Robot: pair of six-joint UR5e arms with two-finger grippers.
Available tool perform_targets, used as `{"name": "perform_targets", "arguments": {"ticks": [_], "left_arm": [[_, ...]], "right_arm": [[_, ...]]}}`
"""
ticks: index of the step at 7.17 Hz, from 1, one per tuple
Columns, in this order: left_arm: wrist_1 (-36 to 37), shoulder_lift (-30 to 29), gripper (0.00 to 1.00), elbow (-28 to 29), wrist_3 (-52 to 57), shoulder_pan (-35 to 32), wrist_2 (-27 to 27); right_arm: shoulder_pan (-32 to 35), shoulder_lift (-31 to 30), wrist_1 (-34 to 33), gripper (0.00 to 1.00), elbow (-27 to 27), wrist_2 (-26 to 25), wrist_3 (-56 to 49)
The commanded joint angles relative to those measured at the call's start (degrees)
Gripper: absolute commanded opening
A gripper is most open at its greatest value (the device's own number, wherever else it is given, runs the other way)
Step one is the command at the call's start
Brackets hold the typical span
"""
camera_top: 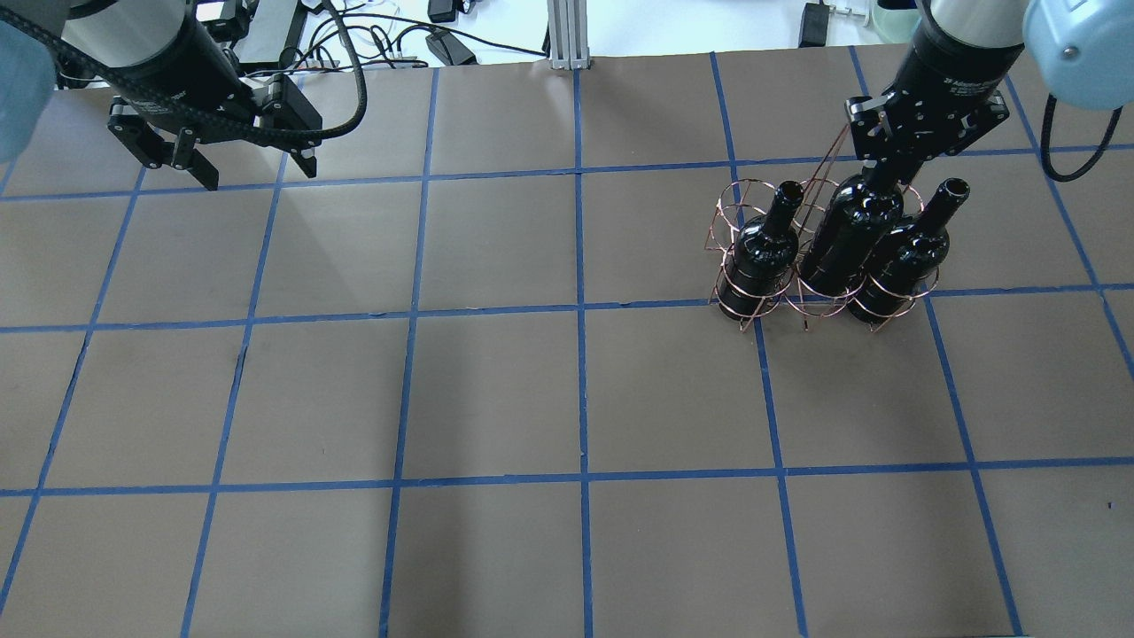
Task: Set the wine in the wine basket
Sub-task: 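Lower the bottle down into the rack beside the other bottles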
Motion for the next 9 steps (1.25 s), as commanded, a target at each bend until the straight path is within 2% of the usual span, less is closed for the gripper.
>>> {"name": "perform_targets", "arguments": {"ticks": [1,9], "left_arm": [[-0.25,0.25,1.0,-0.01,0.0,-0.23,0.01],[-1.48,0.95,1.0,0.07,0.09,-0.06,0.27]], "right_arm": [[0.0,0.1,-2.26,0.0,2.37,-0.01,0.1],[0.62,2.12,-3.41,0.0,4.31,0.08,0.89]]}}
